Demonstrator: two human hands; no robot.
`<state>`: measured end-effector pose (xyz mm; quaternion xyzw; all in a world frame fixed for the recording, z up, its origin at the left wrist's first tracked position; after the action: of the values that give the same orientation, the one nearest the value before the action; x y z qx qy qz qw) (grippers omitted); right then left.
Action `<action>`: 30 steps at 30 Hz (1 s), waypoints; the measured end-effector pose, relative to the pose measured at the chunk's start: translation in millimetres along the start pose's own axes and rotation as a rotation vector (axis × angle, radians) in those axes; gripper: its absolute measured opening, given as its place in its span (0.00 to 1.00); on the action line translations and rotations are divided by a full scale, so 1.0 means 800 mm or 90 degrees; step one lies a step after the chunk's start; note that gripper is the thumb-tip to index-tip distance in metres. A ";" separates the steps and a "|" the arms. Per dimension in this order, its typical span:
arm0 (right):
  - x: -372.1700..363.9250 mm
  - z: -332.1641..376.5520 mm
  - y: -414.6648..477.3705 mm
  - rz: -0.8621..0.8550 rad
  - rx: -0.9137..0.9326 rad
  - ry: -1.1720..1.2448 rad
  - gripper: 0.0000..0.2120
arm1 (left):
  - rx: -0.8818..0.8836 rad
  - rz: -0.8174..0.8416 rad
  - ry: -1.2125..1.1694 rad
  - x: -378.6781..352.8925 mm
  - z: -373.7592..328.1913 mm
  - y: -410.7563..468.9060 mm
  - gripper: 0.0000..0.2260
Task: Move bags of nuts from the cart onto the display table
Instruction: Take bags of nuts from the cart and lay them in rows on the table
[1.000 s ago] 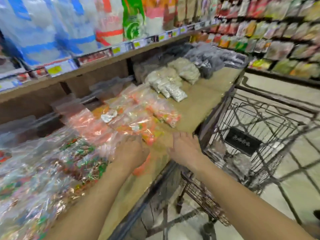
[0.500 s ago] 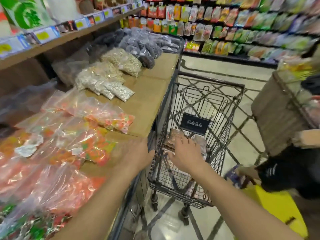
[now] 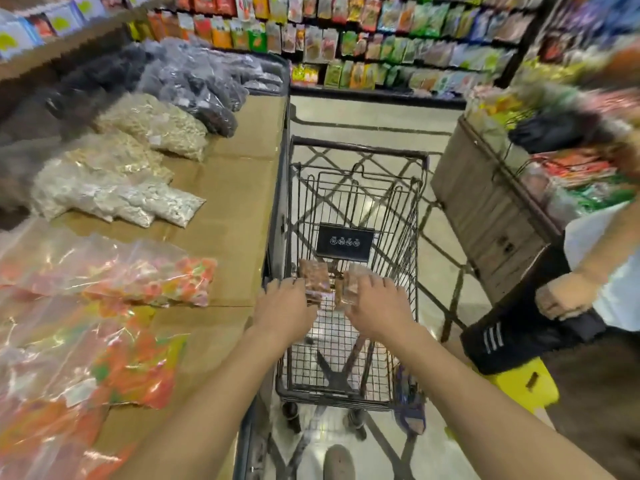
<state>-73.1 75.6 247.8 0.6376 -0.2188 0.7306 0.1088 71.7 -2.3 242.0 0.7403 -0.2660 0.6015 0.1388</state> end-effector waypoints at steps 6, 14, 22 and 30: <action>-0.020 -0.032 0.045 0.008 -0.040 0.028 0.34 | -0.026 0.018 0.010 -0.021 -0.014 0.054 0.18; -0.072 -0.068 0.131 0.051 -0.052 0.043 0.39 | -0.030 0.064 0.028 -0.069 -0.019 0.147 0.18; -0.148 -0.113 0.234 0.139 -0.043 0.022 0.39 | 0.019 0.157 0.033 -0.145 -0.023 0.253 0.16; -0.232 -0.167 0.341 0.174 -0.153 0.226 0.33 | 0.194 0.218 -0.162 -0.256 0.017 0.339 0.15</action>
<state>-280.5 -80.9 4.1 0.4461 -0.3658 0.8078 0.1205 -96.6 -185.2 9.8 0.7667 -0.3090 0.5514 -0.1125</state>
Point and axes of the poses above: each hand's wrist, its own y-axis towards the middle knuckle, its own x-axis out of the back of the hand, z = x × y, the point moved 9 cm from there along y, towards the middle knuckle, and after that the axes turned 6 degrees about -z, right-handed, at the moved point
